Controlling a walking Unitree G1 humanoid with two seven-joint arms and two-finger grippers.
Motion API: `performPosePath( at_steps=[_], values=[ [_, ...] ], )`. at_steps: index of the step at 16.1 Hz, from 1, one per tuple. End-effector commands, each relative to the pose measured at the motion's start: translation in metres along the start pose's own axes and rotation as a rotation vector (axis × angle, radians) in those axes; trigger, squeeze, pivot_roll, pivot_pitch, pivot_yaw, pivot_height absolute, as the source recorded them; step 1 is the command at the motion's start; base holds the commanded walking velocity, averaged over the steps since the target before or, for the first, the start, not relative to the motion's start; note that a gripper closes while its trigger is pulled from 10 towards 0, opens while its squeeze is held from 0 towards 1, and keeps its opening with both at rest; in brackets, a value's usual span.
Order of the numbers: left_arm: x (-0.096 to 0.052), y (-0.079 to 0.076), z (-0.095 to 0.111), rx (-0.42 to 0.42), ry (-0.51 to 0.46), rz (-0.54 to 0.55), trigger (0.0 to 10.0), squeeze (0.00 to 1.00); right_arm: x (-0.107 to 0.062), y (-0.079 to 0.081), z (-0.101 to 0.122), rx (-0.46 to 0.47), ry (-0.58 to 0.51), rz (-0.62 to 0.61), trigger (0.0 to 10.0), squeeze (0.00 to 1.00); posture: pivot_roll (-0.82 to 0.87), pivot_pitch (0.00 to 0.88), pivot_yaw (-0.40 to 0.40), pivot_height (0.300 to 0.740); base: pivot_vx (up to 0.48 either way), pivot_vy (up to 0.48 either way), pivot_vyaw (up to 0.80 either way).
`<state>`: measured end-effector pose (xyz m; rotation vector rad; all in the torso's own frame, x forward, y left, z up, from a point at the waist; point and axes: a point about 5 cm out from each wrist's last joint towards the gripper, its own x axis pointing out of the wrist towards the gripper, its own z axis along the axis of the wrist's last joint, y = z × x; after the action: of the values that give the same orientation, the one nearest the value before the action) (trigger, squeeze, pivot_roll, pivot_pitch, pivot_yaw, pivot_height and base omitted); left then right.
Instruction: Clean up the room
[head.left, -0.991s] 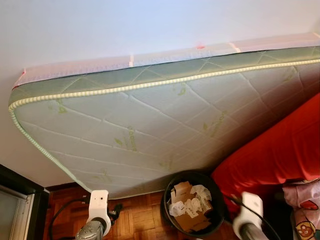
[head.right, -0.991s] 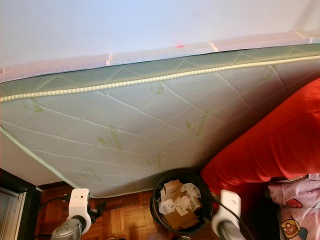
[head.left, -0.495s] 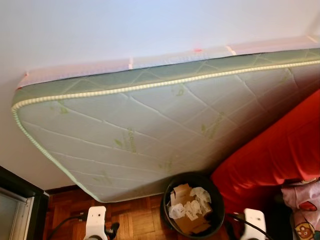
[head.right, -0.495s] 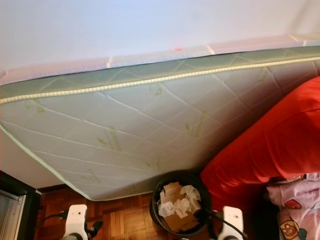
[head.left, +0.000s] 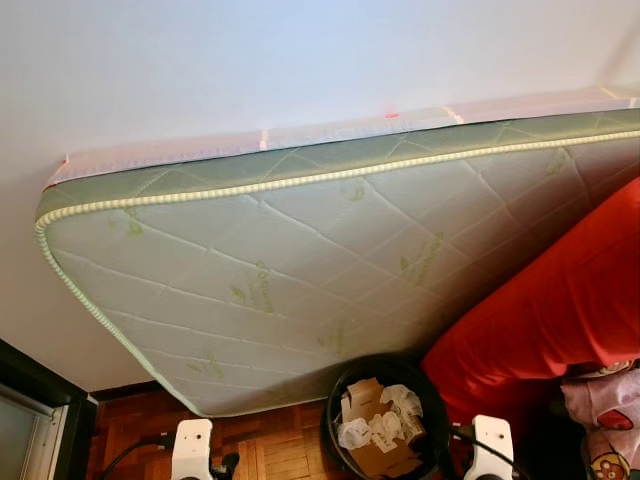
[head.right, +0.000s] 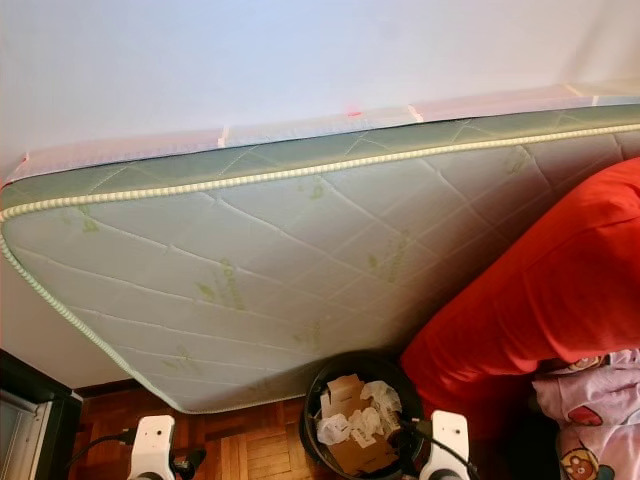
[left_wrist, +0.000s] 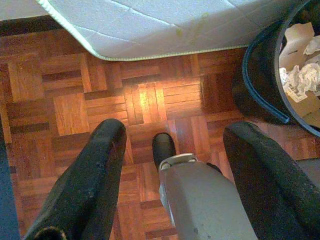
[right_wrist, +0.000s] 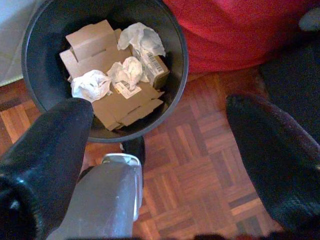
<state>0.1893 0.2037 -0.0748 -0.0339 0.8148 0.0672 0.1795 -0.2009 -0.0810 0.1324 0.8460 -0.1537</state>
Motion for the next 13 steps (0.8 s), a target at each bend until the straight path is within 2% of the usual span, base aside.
performPosePath(
  at_steps=[1,4,8,13],
  values=[
    [-0.0027,-0.0001,-0.0103,-0.005,0.033,0.007,10.0,0.00,-0.0024,-0.0018,-0.0093,0.013,0.031,-0.012,10.0,0.00,0.05,0.062,-0.024,0.738,0.000,0.000,0.00],
    [-0.0035,-0.0003,-0.0131,-0.006,0.043,0.003,10.0,0.00,-0.0041,-0.0082,-0.0127,0.052,0.036,-0.046,10.0,0.00,0.05,0.052,-0.023,0.738,0.000,0.000,0.00],
    [-0.0033,0.0003,-0.0124,0.000,0.044,-0.002,10.0,0.00,-0.0045,-0.0089,-0.0143,0.050,0.045,-0.047,10.0,0.00,0.05,0.067,-0.021,0.738,0.000,0.000,0.00],
    [-0.0030,0.0015,-0.0109,0.000,0.041,0.003,10.0,0.00,-0.0042,-0.0078,-0.0137,0.058,0.042,-0.045,10.0,0.00,0.06,0.089,-0.021,0.738,-0.250,0.000,0.00]
  ],
)
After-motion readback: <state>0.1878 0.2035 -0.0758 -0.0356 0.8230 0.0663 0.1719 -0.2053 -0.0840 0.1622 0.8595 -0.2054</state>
